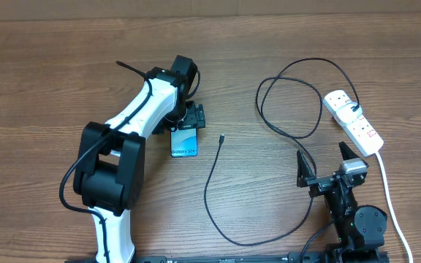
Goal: Plug charger to phone and switch on socket
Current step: 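Lower the left gripper and close it on the phone's long edges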
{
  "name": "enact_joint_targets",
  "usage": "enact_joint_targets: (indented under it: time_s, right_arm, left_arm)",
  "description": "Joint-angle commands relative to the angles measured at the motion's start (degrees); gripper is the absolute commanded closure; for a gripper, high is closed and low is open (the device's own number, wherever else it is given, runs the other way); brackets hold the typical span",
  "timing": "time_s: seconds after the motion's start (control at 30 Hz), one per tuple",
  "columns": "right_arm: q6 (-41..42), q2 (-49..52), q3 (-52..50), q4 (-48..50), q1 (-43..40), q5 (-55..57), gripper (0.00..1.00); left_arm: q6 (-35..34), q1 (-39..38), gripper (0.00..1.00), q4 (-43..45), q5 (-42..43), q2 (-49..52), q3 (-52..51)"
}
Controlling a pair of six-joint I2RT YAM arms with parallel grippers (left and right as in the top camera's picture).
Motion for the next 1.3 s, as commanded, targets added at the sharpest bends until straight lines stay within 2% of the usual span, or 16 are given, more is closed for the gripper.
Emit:
enact_joint_targets:
  time_s: [0.0,1.27]
  right_arm:
    - [0.0,-0.5,-0.6,0.2,0.0,0.3,0.00]
    - [0.0,-0.5,-0.6,0.2,0.0,0.3,0.00]
  left_arm:
    - [-0.3,-0.5,0.00,0.2,0.7,1.5,-0.4]
    - [1.6,-0.9,0.00,1.8,0.0,2.0,-0.4]
